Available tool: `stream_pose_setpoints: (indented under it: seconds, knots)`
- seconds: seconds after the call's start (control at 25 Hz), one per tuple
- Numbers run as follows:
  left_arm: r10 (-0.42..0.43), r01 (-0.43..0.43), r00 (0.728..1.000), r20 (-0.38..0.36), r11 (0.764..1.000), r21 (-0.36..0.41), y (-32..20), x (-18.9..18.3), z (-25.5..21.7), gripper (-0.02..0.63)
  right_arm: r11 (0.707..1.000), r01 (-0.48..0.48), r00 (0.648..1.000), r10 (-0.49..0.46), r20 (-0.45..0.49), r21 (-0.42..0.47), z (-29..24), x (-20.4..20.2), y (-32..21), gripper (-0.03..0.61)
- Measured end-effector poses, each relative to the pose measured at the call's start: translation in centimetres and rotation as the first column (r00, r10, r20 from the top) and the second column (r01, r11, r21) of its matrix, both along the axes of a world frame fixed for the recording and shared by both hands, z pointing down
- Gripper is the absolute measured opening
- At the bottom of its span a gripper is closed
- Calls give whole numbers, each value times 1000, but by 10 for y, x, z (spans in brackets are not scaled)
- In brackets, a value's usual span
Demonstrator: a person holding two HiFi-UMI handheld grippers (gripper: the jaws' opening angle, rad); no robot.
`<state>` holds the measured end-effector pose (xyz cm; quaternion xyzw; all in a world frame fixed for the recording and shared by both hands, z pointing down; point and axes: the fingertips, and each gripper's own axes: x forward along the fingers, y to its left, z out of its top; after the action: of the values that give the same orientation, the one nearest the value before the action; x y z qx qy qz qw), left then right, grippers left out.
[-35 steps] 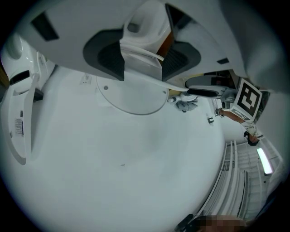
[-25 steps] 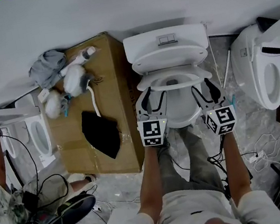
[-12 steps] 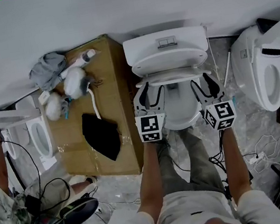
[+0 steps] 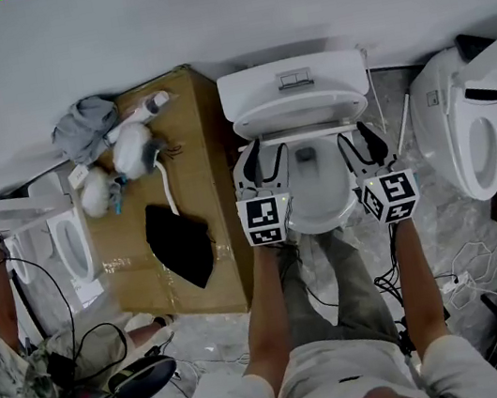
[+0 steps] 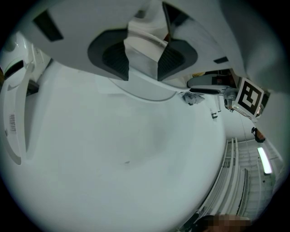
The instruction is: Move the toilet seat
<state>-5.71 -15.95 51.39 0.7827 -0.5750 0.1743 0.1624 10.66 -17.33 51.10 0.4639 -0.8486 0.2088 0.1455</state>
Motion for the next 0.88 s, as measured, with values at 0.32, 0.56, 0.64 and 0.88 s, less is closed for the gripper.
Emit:
stream_pose_setpoints:
  seconds: [0.32,0.56,0.64,0.88]
  knots:
    - [-10,10,1000,-2,1000,25,-19,-1,-5,213,1000,-8,1000,8,4,15,-1,-1,-17,215]
    - [-22,22,1000,-3,999,25,-29,-2,-5,210,1000,-15,1000,15,10,22,-2,-2,-27,215]
    - [-26,26,1000,1,999,27,-32,-4,-4,210,1000,-17,1000,16,11,25,-2,-3,-31,215]
    - [-39,39,999,2,999,23,-41,-7,-3,207,1000,-15,1000,14,15,28,-1,-5,-41,215]
